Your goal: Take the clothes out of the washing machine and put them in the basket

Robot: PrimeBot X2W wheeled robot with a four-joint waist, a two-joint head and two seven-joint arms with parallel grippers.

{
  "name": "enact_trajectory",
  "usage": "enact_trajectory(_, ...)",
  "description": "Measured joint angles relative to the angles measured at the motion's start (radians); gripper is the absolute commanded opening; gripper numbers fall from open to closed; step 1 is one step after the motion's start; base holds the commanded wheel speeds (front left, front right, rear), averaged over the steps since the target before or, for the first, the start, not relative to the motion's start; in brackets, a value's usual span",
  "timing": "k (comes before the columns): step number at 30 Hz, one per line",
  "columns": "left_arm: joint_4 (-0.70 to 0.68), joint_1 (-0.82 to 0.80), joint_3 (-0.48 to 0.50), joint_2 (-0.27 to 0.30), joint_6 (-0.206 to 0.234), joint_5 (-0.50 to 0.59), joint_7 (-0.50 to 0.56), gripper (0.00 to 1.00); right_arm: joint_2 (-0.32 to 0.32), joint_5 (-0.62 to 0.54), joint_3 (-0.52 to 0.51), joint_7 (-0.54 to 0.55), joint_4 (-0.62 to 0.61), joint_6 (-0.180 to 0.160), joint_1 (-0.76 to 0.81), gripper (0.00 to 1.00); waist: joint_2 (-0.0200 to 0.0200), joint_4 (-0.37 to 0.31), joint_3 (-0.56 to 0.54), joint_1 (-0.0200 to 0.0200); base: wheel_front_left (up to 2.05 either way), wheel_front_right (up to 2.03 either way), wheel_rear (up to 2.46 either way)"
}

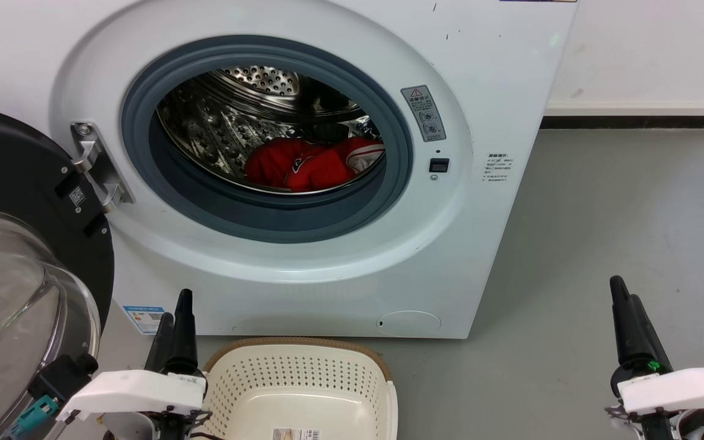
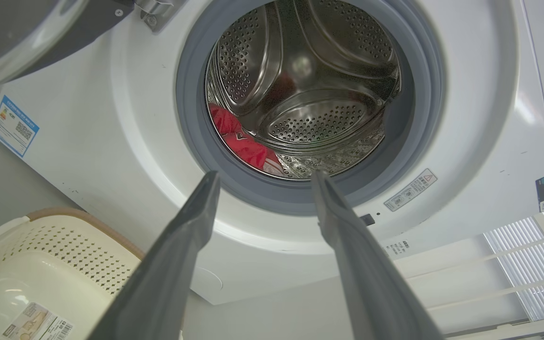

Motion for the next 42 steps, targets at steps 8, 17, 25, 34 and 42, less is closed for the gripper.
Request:
enact_trajectory(8, -0.021, 0.004, -0.019, 0.0, 0.022, 0.13, -0.026, 1.0, 0.0, -0.156, 0.012, -0.028, -0.029, 0.0, 0.017, 1.0, 0.0, -0.001, 0.0, 0.0, 0.0, 0.0, 0.0)
enact_trajectory(17, -0.034, 0.019, -0.036, 0.0, 0.036, 0.263, -0.056, 1.0, 0.0, -0.312, 0.022, -0.057, -0.05, 0.0, 0.033, 1.0, 0.0, -0.001, 0.001, 0.0, 0.0, 0.0, 0.0)
enact_trajectory(25, -0.044, 0.024, -0.04, 0.001, 0.049, 0.364, -0.079, 1.0, 0.0, -0.419, 0.022, -0.079, -0.071, 0.0, 0.045, 1.0, 0.0, -0.001, 0.004, 0.0, 0.0, 0.0, 0.0)
enact_trajectory(34, -0.047, 0.038, -0.05, 0.001, 0.058, 0.467, -0.104, 1.0, 0.0, -0.537, 0.03, -0.103, -0.1, 0.0, 0.056, 1.0, 0.0, -0.002, 0.006, 0.0, 0.0, 0.0, 0.0)
enact_trajectory(42, -0.048, 0.044, -0.058, 0.001, 0.067, 0.548, -0.124, 1.0, 0.0, -0.624, 0.032, -0.124, -0.12, 0.0, 0.071, 1.0, 0.0, -0.003, 0.007, 0.0, 0.0, 0.0, 0.0)
